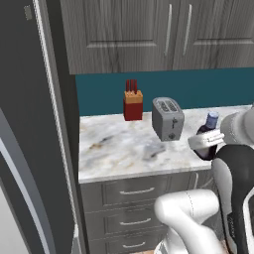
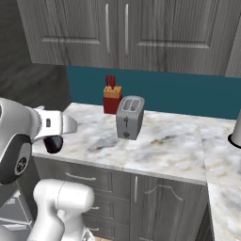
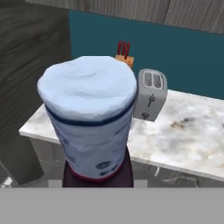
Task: Place the mustard and condiment bottle from the counter to the top shelf of the fridge. If the existing items in the fridge are on the top shelf, move them to other shelves.
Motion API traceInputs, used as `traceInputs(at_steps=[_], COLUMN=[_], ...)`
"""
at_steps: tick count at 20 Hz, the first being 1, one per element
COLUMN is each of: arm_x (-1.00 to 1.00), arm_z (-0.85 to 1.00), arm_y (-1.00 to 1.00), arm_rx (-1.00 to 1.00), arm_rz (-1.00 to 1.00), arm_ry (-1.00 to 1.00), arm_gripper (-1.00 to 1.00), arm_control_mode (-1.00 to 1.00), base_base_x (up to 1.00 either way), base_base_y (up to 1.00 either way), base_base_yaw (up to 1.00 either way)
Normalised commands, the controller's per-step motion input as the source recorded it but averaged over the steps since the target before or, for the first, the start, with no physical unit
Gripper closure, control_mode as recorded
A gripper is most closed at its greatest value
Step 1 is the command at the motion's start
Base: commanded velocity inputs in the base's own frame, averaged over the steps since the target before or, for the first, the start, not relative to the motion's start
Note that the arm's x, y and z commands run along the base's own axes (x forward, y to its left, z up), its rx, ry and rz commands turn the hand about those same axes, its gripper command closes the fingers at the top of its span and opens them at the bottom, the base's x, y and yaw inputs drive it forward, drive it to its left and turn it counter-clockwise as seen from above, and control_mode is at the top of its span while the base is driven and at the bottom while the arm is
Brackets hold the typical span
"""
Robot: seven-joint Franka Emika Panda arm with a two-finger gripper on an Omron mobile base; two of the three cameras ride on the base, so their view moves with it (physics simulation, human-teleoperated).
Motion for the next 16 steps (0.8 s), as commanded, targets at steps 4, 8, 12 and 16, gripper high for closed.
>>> traceInputs(at_steps=[4,8,12,16], arm_x=[-0.43,-0.21,0.0,0.0], arm_z=[0.0,0.0,0.0,0.0], arm_y=[0.0,0.0,0.0,0.0], arm_rx=[0.07,0.01,0.0,0.0], arm_rz=[0.0,0.0,0.0,0.0], arm_ry=[-0.06,-0.03,0.0,0.0], arm_gripper=[1.0,1.0,1.0,1.0], arm_control_mode=[-1.0,1.0,1.0,1.0], base_base_x=[0.0,-0.75,-1.0,-1.0], base_base_y=[0.0,0.0,0.03,0.66], base_base_yaw=[0.0,0.0,0.0,0.04])
